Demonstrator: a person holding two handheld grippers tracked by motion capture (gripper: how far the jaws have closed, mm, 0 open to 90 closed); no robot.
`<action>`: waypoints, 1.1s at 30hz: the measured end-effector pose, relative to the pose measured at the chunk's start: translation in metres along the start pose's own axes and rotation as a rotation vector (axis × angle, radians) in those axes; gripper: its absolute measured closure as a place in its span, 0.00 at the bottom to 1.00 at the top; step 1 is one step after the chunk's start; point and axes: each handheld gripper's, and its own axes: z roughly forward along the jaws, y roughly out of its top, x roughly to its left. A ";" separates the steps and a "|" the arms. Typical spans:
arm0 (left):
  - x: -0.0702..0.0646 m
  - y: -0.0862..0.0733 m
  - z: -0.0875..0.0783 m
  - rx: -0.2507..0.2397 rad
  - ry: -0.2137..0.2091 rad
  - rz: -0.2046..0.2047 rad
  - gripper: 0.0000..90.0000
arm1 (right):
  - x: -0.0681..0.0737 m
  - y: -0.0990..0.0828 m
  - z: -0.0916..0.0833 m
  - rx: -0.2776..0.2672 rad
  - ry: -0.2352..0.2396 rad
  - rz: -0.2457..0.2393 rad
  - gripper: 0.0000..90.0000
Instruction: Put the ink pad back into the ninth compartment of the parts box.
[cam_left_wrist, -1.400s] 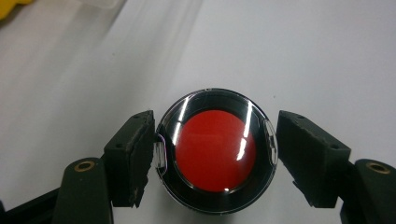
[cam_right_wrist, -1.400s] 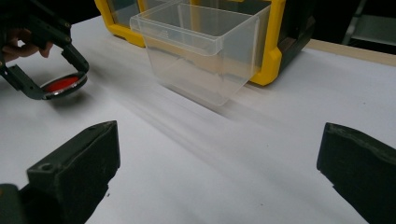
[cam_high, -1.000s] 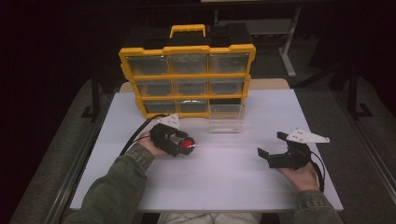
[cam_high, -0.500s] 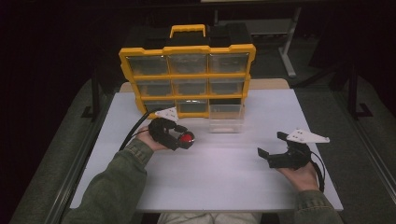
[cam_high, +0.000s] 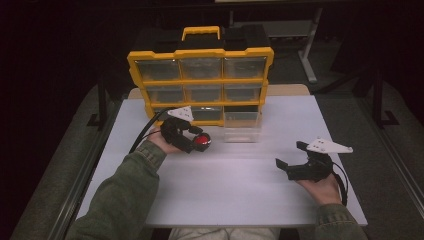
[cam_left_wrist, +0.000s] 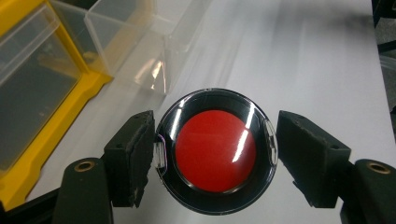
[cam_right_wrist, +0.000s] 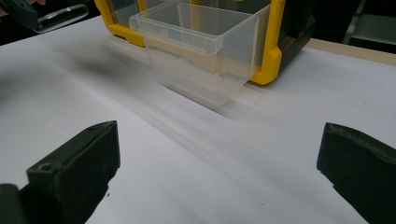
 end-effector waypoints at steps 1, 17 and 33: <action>0.000 0.002 0.000 0.002 0.001 0.005 0.33 | 0.000 0.000 0.000 0.000 0.000 0.001 0.00; 0.004 0.030 -0.001 0.002 -0.003 0.036 0.33 | 0.000 0.000 0.000 0.001 0.001 0.000 0.00; 0.012 0.055 -0.003 -0.004 0.014 0.055 0.33 | 0.000 0.000 0.000 0.004 0.004 -0.001 0.00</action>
